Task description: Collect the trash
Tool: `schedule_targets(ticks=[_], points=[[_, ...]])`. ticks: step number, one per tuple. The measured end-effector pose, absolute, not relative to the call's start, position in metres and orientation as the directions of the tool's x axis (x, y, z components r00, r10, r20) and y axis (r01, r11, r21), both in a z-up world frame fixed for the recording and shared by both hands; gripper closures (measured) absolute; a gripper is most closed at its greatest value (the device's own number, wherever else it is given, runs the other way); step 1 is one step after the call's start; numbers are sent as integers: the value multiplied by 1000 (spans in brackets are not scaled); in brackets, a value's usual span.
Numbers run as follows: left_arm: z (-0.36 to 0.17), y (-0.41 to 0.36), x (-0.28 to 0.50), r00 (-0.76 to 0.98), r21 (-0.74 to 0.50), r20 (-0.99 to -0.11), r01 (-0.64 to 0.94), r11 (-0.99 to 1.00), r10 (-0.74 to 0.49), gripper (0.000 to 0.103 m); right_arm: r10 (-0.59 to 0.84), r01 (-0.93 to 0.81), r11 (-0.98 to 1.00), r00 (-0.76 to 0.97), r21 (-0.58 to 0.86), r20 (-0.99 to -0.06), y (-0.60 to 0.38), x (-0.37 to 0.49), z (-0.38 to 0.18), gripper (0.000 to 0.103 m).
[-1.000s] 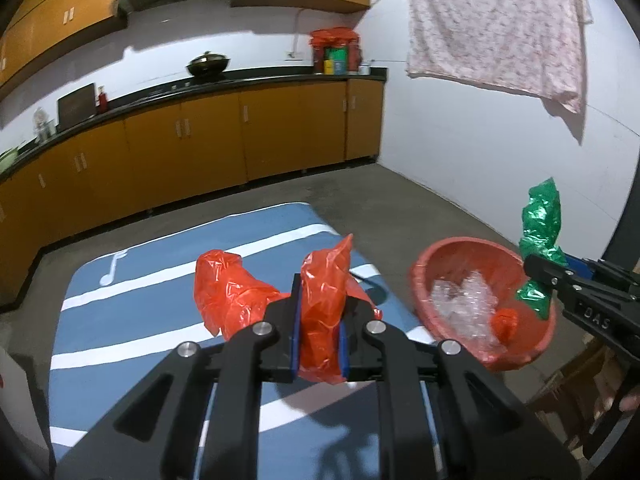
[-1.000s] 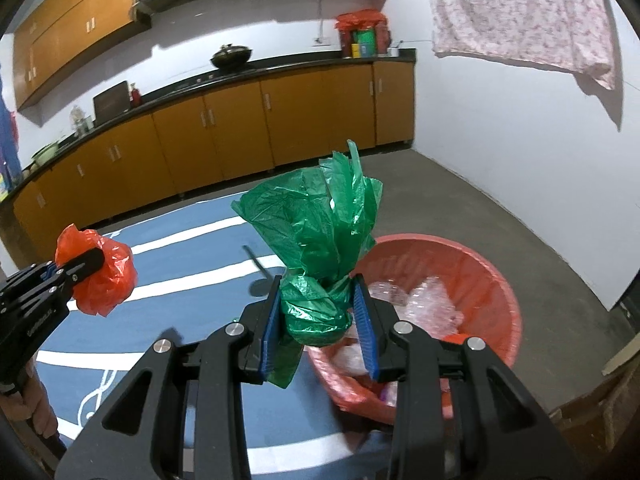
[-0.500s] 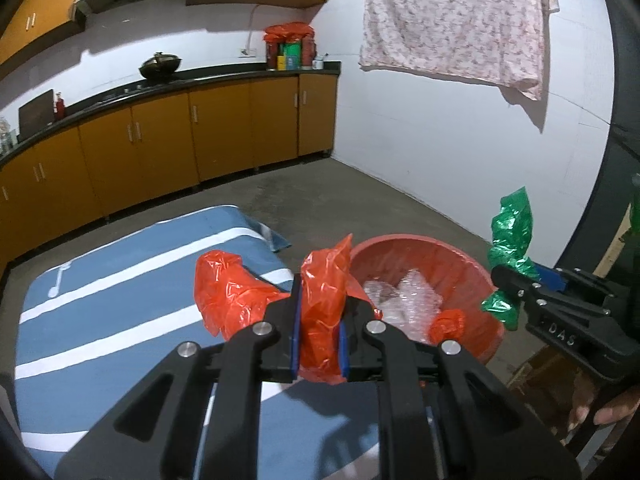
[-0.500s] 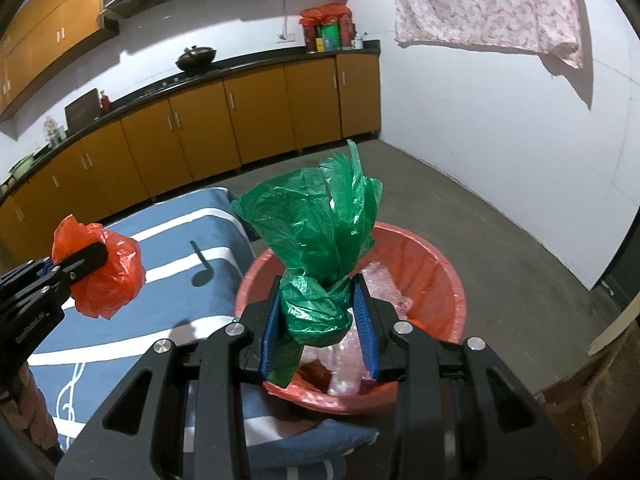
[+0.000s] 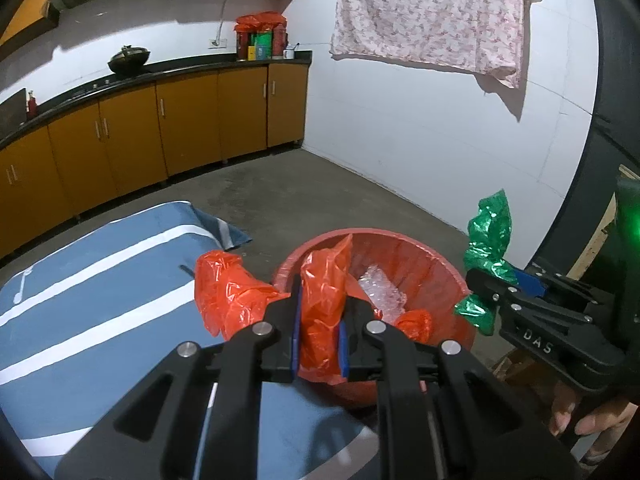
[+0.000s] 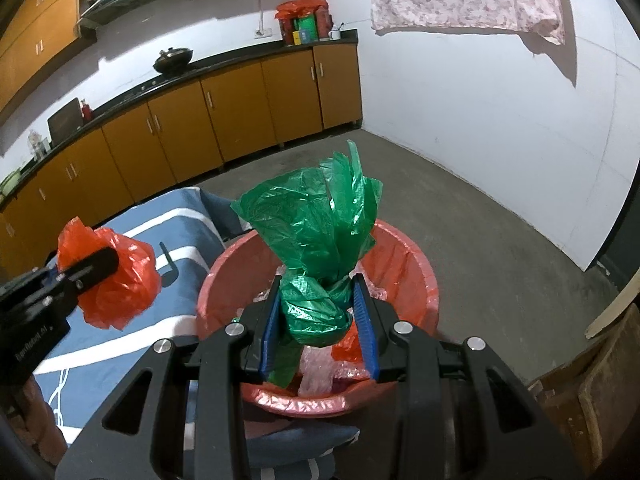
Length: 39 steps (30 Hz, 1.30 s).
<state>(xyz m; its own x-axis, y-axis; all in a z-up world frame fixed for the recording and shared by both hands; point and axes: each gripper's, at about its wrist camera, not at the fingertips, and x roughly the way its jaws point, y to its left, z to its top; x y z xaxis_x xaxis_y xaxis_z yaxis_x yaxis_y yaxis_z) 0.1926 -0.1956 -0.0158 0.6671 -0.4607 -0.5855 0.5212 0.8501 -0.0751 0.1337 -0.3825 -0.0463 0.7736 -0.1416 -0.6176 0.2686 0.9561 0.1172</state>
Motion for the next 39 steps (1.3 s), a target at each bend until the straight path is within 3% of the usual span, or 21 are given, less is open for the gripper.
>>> schedule_targets(ticks=[14,18,20,24,26,28,29,30,33,39], points=[[-51,-247,222,596,-94,-631,578,811,-498,87,-93,259,946,794,195,-601,-414,164,-51,68],[-62,-253,232,583,-96,-646,577,811,-492,74,-59,245,941,799,234,-598,-421,165,-56,61],[-68,-253,233,584,-93,-650,574,814,-486,66,-58,243,941,805,237,-591,-422,163,-56,49],[-74,-245,238,585,-103,-659,552,827,-473,53,-67,257,933,815,254,-576,-426,151,-55,40],[-75,-236,238,592,-104,-662,534,839,-459,49,-113,292,926,820,239,-561,-426,144,-52,20],[-72,-225,235,609,-100,-656,516,850,-447,38,-229,362,915,827,175,-513,-419,126,-46,5],[-69,-216,231,628,-93,-644,501,860,-436,28,-270,383,912,830,148,-488,-416,120,-43,2],[-65,-208,227,650,-84,-630,486,870,-424,19,-303,399,909,830,119,-468,-412,113,-40,2],[-52,-185,212,704,-60,-593,445,893,-391,7,-370,426,904,822,37,-433,-395,91,-33,2],[-22,-130,165,813,5,-503,343,939,-294,4,-453,450,888,819,-96,-351,-351,48,-27,2]])
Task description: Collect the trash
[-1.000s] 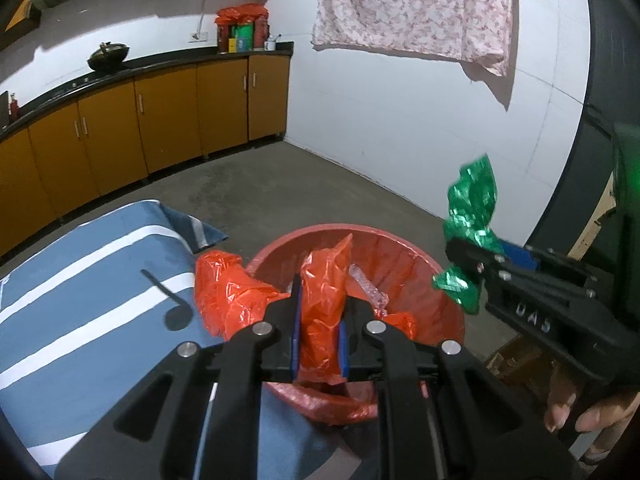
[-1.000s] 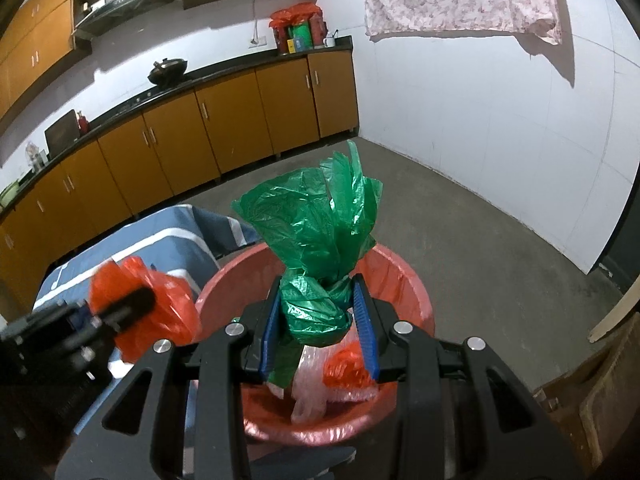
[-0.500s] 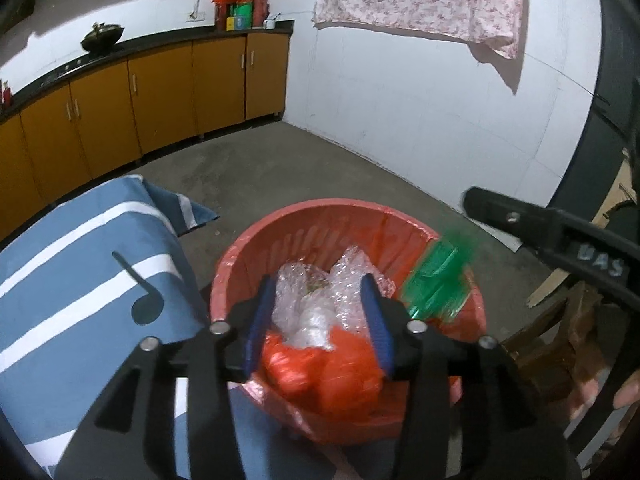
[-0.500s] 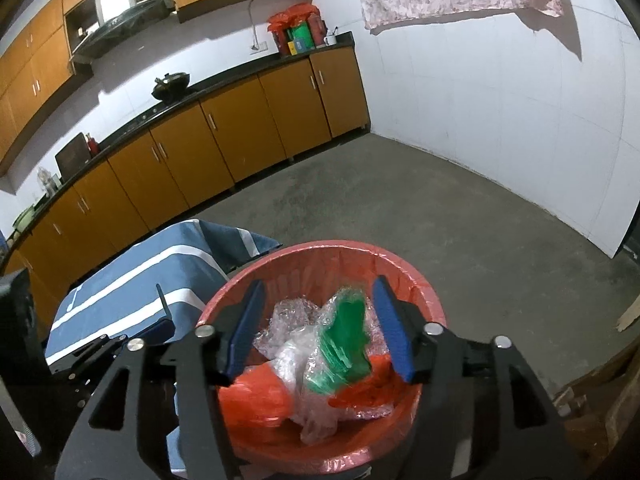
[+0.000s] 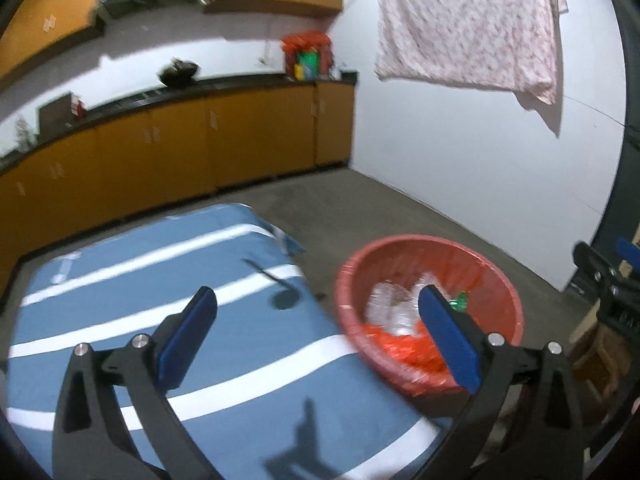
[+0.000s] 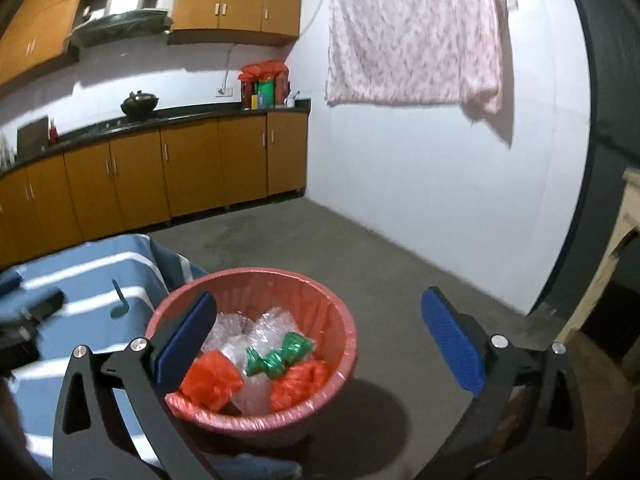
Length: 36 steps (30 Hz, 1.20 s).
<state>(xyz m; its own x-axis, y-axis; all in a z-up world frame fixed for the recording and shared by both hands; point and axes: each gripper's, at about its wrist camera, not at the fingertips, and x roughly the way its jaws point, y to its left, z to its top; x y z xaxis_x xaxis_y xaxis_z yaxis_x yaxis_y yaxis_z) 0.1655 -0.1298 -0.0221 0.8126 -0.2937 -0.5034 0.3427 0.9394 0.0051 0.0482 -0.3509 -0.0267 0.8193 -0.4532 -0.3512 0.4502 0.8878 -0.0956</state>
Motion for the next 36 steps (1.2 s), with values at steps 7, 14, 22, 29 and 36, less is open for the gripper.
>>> schedule_targets(ticks=[7,14,22,29,36], points=[[-8,-66,104,883,50,-445,187,981,-146,4,-361,363,929,848,-72,-388,-311,22,-24,2],[-7,-22,62,902,57,-432,40,998,-11,4,-278,289,957,867,-37,-414,-281,3,-29,2],[-10,-4,30,907,68,-420,14,998,16,4,-257,251,965,865,-71,-432,-245,-17,-39,2],[-14,3,8,913,53,-408,28,998,-4,4,-272,262,962,873,-82,-405,-231,-31,-37,2],[-19,12,-6,914,42,-405,26,999,-7,4,-272,266,961,878,-72,-393,-229,-40,-38,2]])
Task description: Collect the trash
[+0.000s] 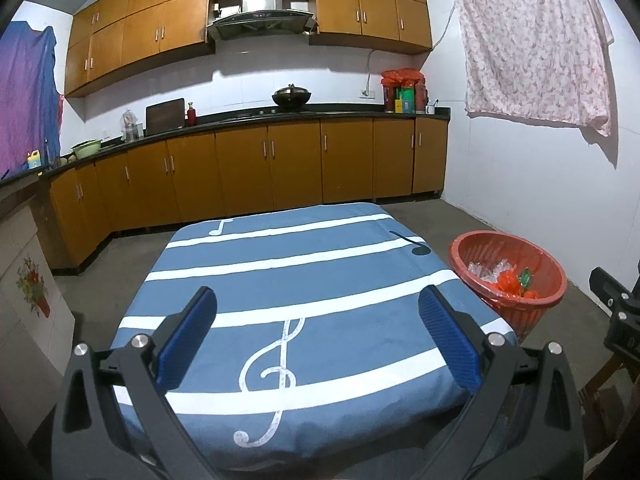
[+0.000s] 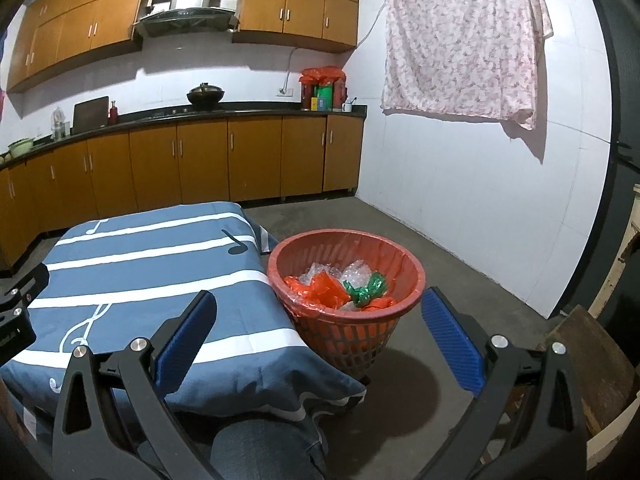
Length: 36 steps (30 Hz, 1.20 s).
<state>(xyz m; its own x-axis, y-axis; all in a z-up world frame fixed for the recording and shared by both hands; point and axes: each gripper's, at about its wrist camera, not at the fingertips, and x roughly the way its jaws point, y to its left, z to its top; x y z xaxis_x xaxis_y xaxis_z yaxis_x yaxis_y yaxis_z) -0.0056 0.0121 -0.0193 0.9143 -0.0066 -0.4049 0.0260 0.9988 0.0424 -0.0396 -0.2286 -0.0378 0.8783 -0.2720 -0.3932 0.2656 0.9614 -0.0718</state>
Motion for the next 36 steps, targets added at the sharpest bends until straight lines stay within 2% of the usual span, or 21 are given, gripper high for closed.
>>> schedule_targets(ticks=[36], points=[[-20,6,-17,911,26,-412,44,999,-30,4,-280,278,958,872,-64,-402,-227,-46,-40,2]])
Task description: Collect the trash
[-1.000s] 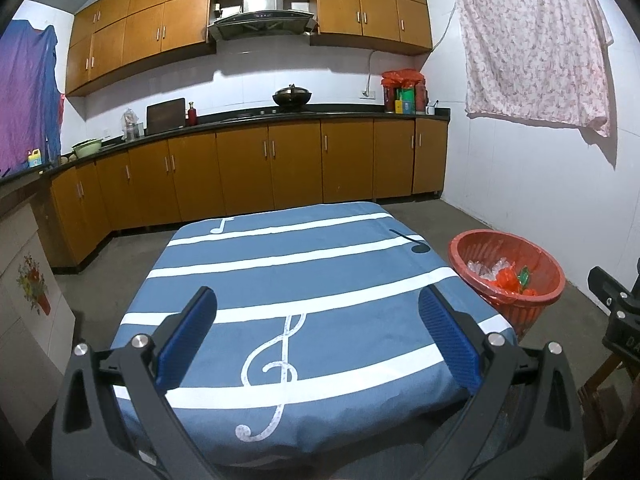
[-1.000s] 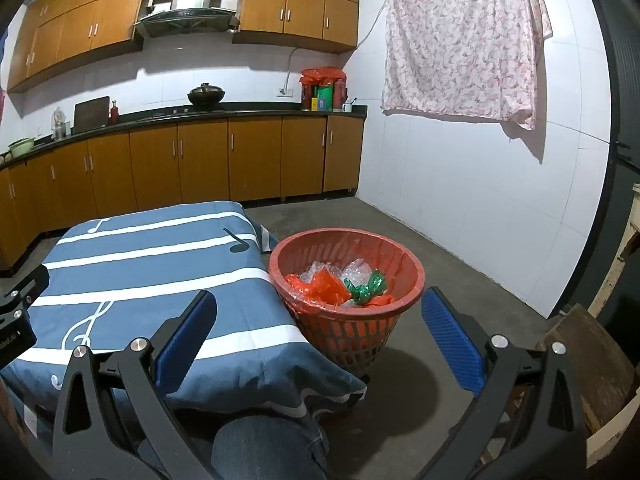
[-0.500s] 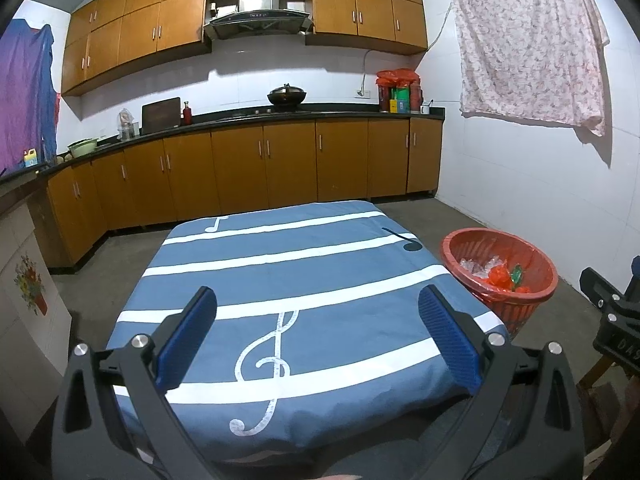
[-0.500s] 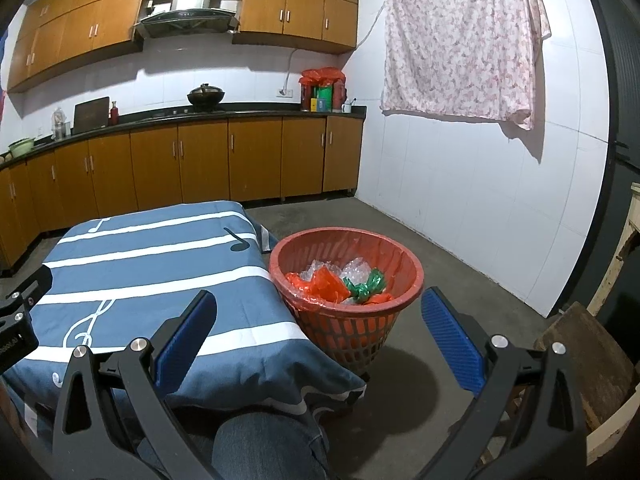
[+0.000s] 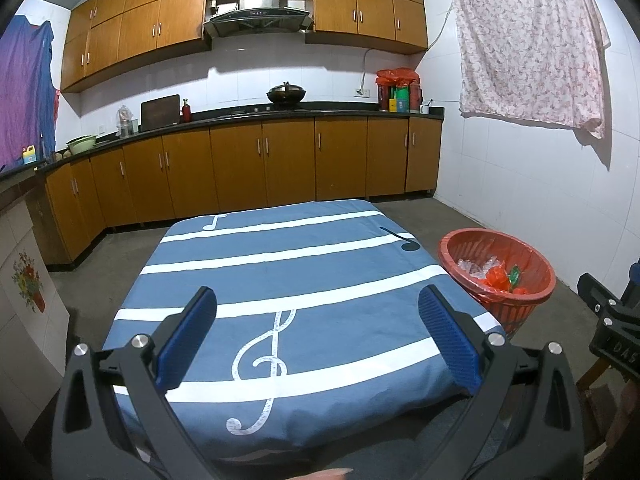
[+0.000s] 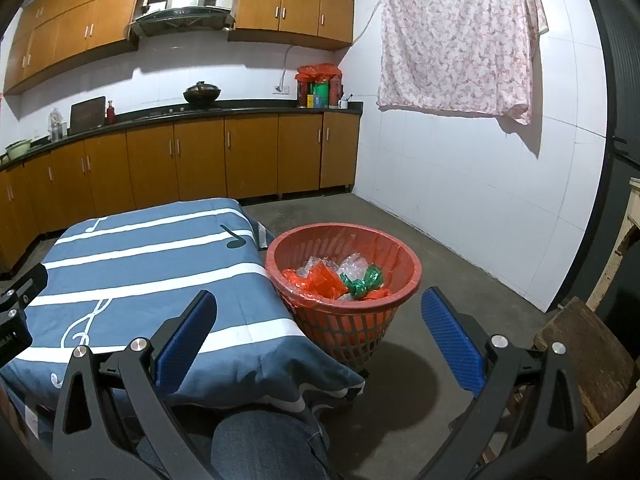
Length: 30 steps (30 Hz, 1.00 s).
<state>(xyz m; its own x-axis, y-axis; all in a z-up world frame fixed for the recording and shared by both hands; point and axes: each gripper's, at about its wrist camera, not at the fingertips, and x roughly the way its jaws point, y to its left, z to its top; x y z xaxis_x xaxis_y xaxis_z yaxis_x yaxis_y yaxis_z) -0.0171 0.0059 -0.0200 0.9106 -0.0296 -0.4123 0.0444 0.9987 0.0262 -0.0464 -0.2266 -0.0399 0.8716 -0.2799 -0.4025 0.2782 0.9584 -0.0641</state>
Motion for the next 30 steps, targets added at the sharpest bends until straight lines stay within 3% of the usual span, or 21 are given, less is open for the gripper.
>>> schedule_targets(ticks=[30], points=[[-20,3,-17,910,21,-414,45,999,-32,4,-286,285,956,867,-65,-409,-228,-48,-42,2]])
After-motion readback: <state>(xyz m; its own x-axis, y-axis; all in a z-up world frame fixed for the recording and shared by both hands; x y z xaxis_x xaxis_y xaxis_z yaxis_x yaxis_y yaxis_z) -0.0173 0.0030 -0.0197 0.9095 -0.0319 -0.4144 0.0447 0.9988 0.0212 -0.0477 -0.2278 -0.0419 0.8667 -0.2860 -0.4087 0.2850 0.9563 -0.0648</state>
